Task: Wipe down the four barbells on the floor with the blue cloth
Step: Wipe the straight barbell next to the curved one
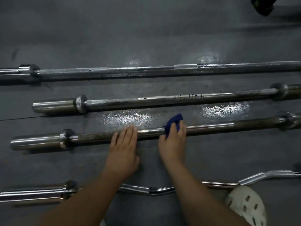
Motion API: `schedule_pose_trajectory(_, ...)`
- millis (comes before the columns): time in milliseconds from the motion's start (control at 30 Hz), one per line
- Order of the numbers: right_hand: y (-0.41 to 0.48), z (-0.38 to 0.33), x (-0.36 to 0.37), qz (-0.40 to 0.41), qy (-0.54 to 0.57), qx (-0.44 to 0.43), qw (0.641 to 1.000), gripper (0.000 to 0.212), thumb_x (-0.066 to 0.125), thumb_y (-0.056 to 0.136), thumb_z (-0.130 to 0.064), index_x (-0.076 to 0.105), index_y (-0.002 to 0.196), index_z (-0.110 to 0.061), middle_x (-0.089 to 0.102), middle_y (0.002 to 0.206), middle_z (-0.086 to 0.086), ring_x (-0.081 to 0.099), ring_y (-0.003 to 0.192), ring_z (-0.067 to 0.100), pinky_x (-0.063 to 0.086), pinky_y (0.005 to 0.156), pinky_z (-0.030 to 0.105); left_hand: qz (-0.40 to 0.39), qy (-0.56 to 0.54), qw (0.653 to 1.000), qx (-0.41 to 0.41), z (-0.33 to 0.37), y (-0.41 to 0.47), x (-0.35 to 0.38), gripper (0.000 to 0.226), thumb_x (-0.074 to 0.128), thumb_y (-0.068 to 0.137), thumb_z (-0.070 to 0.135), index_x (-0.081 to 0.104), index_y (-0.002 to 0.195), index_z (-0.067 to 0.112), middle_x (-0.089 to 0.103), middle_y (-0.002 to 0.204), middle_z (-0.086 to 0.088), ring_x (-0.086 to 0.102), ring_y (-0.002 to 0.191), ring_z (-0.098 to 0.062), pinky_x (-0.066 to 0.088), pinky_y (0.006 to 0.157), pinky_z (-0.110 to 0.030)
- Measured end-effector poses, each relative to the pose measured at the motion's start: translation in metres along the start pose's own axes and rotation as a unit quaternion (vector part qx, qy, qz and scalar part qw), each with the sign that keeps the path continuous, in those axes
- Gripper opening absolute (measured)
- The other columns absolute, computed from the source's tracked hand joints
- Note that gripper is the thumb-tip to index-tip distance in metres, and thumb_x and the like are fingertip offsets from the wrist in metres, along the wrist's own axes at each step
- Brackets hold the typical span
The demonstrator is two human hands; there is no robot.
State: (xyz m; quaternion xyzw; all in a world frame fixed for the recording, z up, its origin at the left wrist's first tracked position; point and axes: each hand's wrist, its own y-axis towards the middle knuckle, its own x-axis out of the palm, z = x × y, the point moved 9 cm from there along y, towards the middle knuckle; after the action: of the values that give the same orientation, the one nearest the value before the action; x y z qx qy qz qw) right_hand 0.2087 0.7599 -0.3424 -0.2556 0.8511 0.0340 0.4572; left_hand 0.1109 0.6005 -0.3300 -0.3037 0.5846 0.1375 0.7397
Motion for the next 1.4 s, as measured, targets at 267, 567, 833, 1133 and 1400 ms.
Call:
schedule_pose_trajectory(267,-0.033,-0.053,0.049,-0.116,-0.151,-0.251,0.949,0.069,0.03,0.077,-0.023,0.045,0.143,-0.01,0.033,0.156,0.016,0.027,0.145,0.037,0.046,0.101,0.05,0.005,-0.007,0.999,-0.042,-0.021,-0.001,0.015,0.1,0.071,0.061,0.032,0.036,0.15,0.003,0.031,0.159,-0.015,0.03,0.146,-0.03,0.028,0.117,-0.052)
schedule_pose_trajectory(567,-0.045,-0.072,0.063,-0.136,-0.124,-0.219,0.958,0.075,0.052,0.08,-0.01,0.031,0.152,-0.015,0.013,0.163,0.01,0.004,0.151,0.034,0.031,0.113,0.045,0.016,-0.015,0.999,-0.035,-0.022,0.001,0.02,0.096,0.064,0.066,0.033,0.033,0.151,0.003,0.03,0.159,-0.016,0.028,0.147,-0.031,0.028,0.117,-0.051)
schedule_pose_trajectory(833,-0.013,0.001,0.012,-0.009,-0.163,-0.064,0.985,0.079,0.054,0.076,0.001,0.033,0.151,-0.011,0.017,0.162,0.014,0.014,0.149,0.035,0.038,0.107,0.049,0.023,-0.019,0.999,-0.034,-0.01,0.008,0.02,0.098,0.064,0.061,0.034,0.035,0.15,0.004,0.031,0.159,-0.014,0.029,0.146,-0.032,0.026,0.116,-0.057)
schedule_pose_trajectory(1133,0.001,0.002,0.007,-0.028,-0.172,-0.096,0.98,0.079,0.059,0.077,0.005,0.035,0.149,-0.014,0.022,0.161,0.012,0.018,0.148,0.033,0.044,0.104,0.049,0.013,-0.004,1.0,-0.028,-0.012,0.008,0.021,0.101,0.059,0.064,0.037,0.027,0.154,0.006,0.021,0.163,-0.012,0.02,0.15,-0.029,0.02,0.119,-0.057)
schedule_pose_trajectory(1400,-0.036,-0.06,0.051,-0.13,-0.161,-0.312,0.927,0.074,0.064,0.078,-0.002,0.04,0.147,-0.013,0.03,0.158,0.014,0.029,0.145,0.034,0.048,0.1,0.047,0.024,-0.006,0.999,-0.022,-0.012,0.008,0.021,0.1,0.061,0.06,0.038,0.037,0.15,0.002,0.033,0.158,-0.016,0.032,0.145,-0.031,0.026,0.116,-0.057)
